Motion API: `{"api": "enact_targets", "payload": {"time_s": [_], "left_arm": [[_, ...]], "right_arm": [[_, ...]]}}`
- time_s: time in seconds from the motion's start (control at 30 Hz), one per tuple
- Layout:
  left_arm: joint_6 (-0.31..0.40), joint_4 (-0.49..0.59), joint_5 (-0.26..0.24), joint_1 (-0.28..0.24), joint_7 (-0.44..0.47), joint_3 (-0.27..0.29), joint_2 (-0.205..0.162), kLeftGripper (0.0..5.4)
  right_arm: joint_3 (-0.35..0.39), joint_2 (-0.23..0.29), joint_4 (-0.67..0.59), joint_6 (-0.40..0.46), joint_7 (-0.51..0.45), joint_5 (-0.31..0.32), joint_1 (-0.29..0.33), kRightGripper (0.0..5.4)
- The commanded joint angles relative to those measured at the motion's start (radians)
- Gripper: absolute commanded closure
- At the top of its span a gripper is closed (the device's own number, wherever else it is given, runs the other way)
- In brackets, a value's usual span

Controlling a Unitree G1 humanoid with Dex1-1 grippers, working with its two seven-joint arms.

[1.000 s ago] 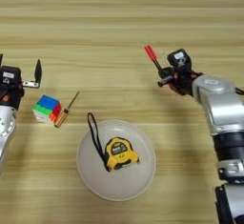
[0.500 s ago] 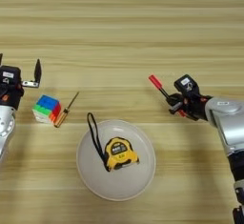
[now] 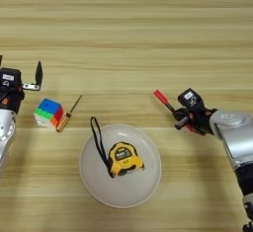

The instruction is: Move the objects on the table

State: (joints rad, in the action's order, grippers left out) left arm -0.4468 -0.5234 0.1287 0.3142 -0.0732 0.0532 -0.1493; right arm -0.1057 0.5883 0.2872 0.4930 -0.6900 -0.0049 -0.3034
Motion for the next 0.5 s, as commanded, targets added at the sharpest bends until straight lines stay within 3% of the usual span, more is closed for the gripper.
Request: {"api": "enact_targets", "payload": {"time_s": [0.03, 0.5], "left_arm": [[-0.009, -0.006, -0.006, 0.011, 0.007, -0.001, -0.009, 0.00], [-0.012, -0.008, -0.012, 0.011, 0.014, 0.004, -0.014, 0.00]], "right_arm": [[-0.015, -0.014, 0.009, 0.009, 0.010, -0.009, 0.002, 4.98], [-0.039, -0.055, 0.050, 0.028, 0.047, -0.029, 0.004, 4.98]]}}
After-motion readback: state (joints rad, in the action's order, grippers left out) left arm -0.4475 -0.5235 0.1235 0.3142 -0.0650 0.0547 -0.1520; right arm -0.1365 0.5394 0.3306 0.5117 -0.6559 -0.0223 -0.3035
